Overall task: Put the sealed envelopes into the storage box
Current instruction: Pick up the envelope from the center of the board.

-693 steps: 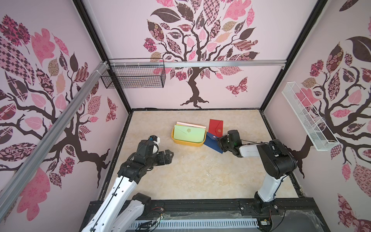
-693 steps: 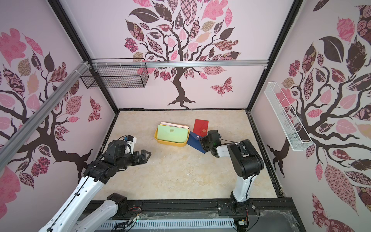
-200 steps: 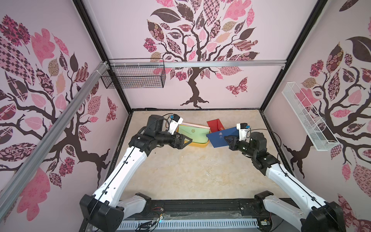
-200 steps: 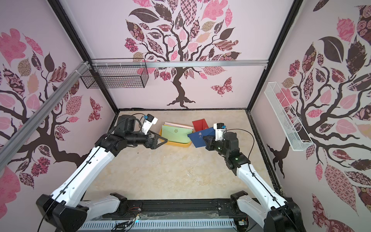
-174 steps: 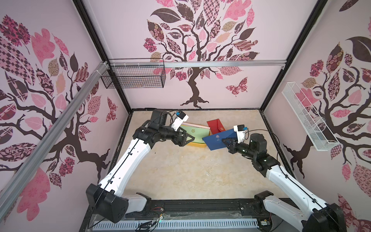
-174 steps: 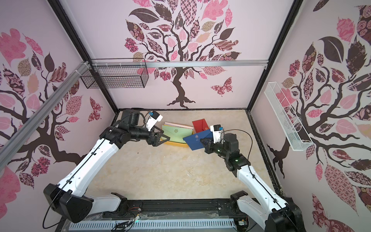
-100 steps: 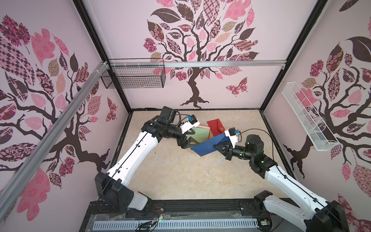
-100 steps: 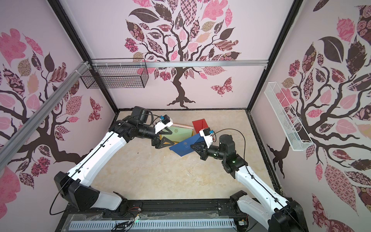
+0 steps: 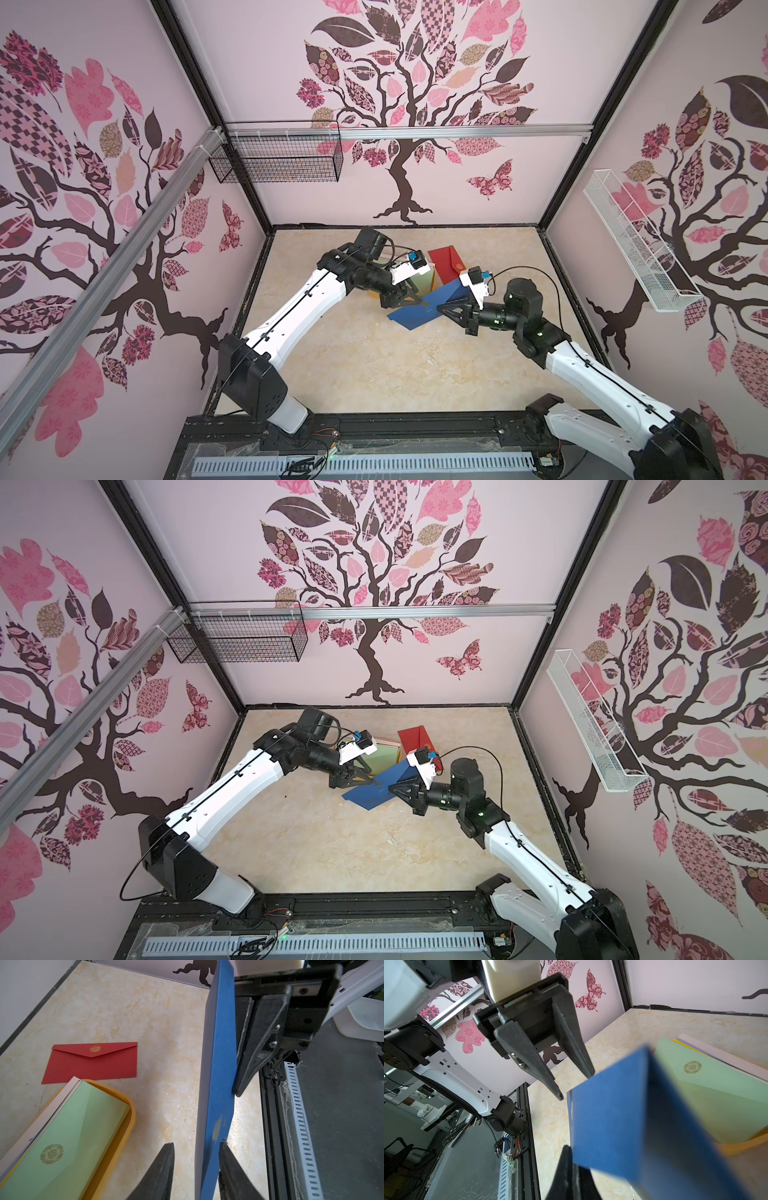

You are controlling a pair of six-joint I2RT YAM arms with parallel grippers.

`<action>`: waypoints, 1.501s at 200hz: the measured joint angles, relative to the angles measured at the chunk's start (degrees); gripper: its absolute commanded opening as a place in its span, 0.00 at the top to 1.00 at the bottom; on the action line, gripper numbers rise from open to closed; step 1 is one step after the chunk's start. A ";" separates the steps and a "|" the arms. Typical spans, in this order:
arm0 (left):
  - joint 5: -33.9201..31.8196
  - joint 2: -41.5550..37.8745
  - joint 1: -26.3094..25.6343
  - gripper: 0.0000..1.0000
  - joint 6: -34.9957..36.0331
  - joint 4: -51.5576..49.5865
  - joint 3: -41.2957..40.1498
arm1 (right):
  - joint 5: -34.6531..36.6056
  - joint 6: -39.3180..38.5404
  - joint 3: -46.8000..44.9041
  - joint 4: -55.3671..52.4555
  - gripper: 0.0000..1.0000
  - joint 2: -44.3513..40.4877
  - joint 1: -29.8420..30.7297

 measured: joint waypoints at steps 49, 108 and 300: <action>0.48 1.84 -1.79 0.95 -0.68 -0.04 0.24 | -0.22 0.00 0.02 0.00 1.00 0.83 0.07; -1.14 2.12 -1.75 1.00 -0.87 -0.02 0.70 | 2.29 0.70 0.02 -0.48 0.50 0.85 0.11; -40.41 26.95 0.13 1.00 22.23 -19.74 34.38 | 20.57 9.29 -12.74 -6.67 0.44 -7.85 0.11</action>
